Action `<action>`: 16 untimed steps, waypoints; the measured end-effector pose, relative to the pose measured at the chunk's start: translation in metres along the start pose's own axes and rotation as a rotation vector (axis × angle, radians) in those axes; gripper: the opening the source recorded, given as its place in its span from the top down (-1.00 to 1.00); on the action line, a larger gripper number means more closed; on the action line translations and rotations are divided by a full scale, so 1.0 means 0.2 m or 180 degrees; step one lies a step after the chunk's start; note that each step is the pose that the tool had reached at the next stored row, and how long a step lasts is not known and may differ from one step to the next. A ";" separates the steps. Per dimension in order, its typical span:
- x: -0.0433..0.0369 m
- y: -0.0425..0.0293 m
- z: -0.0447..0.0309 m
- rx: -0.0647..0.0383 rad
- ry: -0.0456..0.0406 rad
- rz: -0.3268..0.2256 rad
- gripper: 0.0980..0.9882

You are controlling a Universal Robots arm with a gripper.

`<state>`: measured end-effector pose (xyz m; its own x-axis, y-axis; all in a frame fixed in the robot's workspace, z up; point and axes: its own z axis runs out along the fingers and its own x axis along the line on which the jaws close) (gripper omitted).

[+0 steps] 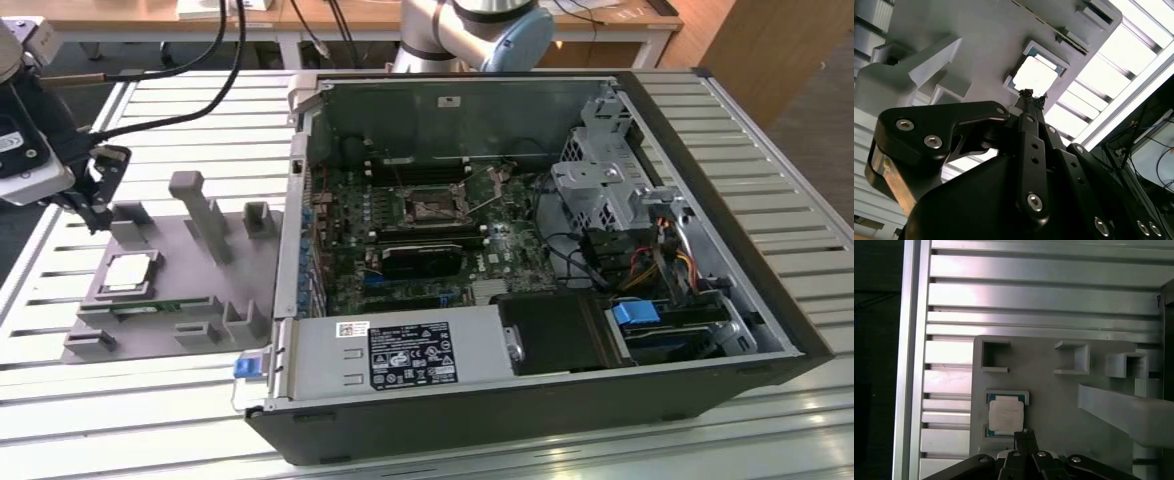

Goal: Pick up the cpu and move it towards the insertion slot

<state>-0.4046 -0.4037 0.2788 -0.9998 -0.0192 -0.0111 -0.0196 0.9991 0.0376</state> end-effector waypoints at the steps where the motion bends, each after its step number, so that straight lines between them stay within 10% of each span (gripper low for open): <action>1: 0.003 0.000 0.009 0.0000 0.0000 0.0000 0.99; 16: 0.040 -0.018 0.144 -0.0002 0.0001 0.0000 0.99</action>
<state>-0.4123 -0.4064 0.2498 -0.9998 -0.0191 -0.0109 -0.0195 0.9991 0.0383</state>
